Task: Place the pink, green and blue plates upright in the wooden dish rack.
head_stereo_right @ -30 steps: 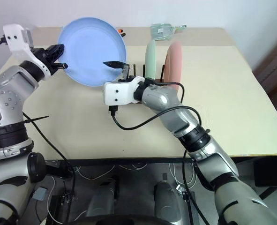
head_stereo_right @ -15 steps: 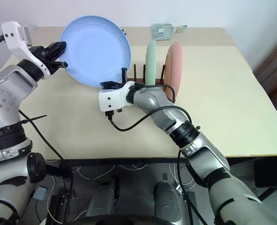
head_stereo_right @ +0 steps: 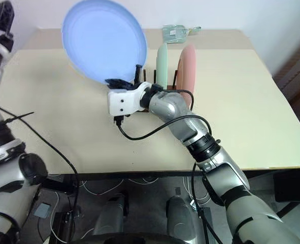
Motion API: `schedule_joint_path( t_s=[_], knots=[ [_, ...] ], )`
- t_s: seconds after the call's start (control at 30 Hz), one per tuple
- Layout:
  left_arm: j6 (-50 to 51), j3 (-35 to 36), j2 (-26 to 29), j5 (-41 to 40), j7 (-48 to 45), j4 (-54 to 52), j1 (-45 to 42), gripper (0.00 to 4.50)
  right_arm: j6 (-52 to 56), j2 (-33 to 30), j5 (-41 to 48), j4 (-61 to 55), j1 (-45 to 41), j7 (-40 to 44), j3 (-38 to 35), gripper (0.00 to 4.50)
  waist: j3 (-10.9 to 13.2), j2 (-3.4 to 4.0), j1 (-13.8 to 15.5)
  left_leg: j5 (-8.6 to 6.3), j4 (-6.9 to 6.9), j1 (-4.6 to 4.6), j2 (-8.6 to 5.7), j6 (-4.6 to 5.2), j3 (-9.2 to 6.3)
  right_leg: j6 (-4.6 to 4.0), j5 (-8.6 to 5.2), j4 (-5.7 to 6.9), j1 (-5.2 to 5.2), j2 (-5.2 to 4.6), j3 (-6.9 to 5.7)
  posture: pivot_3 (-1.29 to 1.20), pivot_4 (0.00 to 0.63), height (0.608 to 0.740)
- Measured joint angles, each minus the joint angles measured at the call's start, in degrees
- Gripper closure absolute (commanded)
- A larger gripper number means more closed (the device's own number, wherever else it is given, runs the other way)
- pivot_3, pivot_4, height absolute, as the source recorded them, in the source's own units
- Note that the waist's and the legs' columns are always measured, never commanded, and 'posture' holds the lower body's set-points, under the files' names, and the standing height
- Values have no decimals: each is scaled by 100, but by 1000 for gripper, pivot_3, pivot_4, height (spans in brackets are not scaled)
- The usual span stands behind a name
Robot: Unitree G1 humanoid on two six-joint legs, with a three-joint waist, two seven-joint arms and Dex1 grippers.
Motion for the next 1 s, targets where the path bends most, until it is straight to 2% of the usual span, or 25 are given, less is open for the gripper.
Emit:
schedule_joint_path(
  t_s=[0.13,0.27,0.4,0.47,0.67,1.0],
  knots=[
    [-591,-804,-191,604,-518,67,1170,1561,980,557,1935,-1001,287,264,-841,4500,-4,-9,60,0,12,-7,0,0,-1,-3,2,-2,8,0,-4,0,150,740],
    [-1014,-1385,-435,927,-877,-125,1936,1561,2791,1024,3932,-1897,688,60,-1537,4500,-6,-12,18,0,21,-5,6,-1,-1,-18,8,0,6,1,-4,0,150,740],
    [-1224,-1796,-526,994,-1322,-554,2421,1561,3878,1485,5081,-2348,862,-513,-1845,4500,-6,-9,-19,0,14,-5,10,-1,1,-32,2,0,-4,2,-2,0,150,740],
    [-1261,-2075,-534,1012,-1628,-711,2655,1561,4252,1749,5404,-2385,894,-889,-1868,4500,-6,-8,-24,0,10,-6,10,-1,1,-31,2,2,-8,3,-2,0,150,740],
    [-1242,-2382,-393,1034,-2260,-994,3063,1561,4648,1953,5914,-2134,875,-1485,-2184,4500,-5,-8,19,0,13,-11,10,0,3,-41,-3,-1,-11,3,-1,0,150,740],
    [-1102,-2449,-388,1035,-2386,-1150,3054,1561,4719,1946,5991,-1226,513,-1947,-2613,4500,-4,-6,-5,0,13,-12,10,1,2,-42,-3,-2,-12,3,0,0,150,740]
  ],
)
